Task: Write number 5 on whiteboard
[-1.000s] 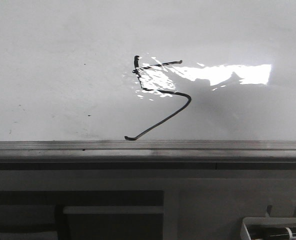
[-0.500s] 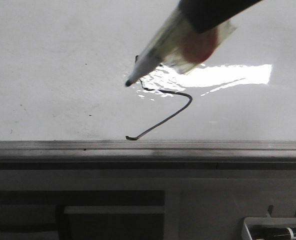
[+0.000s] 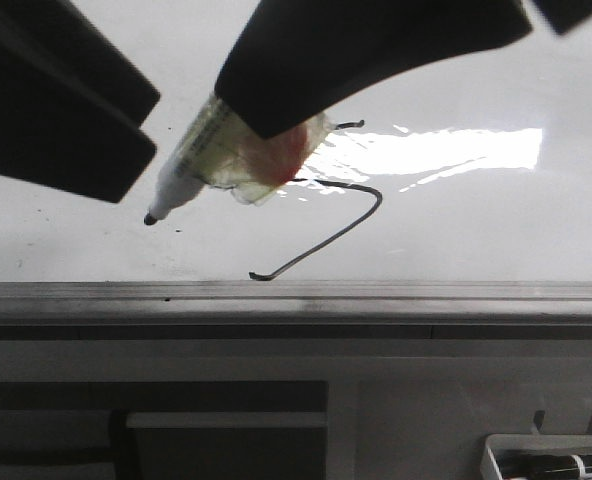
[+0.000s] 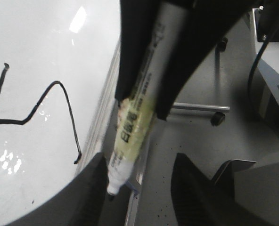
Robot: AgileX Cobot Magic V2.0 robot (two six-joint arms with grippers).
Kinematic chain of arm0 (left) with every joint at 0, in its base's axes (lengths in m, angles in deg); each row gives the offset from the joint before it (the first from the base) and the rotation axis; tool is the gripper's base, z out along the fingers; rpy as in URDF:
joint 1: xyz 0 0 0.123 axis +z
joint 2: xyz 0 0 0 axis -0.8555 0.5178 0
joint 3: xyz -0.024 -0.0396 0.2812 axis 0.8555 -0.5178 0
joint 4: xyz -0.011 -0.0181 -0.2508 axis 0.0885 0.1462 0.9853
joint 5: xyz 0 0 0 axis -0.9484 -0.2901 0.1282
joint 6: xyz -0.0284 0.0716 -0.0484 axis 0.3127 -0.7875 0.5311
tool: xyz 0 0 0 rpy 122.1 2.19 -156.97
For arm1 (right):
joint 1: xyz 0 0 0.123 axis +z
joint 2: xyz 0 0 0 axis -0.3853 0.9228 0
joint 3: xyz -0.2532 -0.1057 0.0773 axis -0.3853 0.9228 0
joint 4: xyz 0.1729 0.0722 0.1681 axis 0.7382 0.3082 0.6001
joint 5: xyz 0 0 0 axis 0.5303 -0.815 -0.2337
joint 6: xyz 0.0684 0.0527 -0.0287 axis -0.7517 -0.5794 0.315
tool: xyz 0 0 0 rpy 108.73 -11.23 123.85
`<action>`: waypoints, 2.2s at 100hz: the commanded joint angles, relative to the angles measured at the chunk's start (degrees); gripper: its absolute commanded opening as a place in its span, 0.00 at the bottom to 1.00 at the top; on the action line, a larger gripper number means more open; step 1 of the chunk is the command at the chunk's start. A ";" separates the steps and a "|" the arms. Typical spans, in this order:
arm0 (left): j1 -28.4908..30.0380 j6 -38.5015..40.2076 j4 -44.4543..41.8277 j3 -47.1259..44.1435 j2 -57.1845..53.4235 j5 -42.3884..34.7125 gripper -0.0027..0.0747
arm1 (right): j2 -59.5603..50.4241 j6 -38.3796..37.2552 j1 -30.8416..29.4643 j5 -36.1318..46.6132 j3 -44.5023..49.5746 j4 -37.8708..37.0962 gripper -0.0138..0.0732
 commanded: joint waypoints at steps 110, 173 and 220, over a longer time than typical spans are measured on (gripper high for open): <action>-1.39 0.26 4.05 2.11 1.49 -5.29 0.01 | -1.13 0.64 3.45 8.41 -1.63 -0.71 0.25; -1.15 29.16 10.11 -5.49 1.49 -34.82 0.01 | -12.63 -6.20 -9.19 4.89 -2.47 -4.42 0.18; -1.26 29.93 21.09 -8.31 11.75 -48.15 0.01 | -13.48 -6.54 -14.29 4.87 -0.88 -4.19 0.11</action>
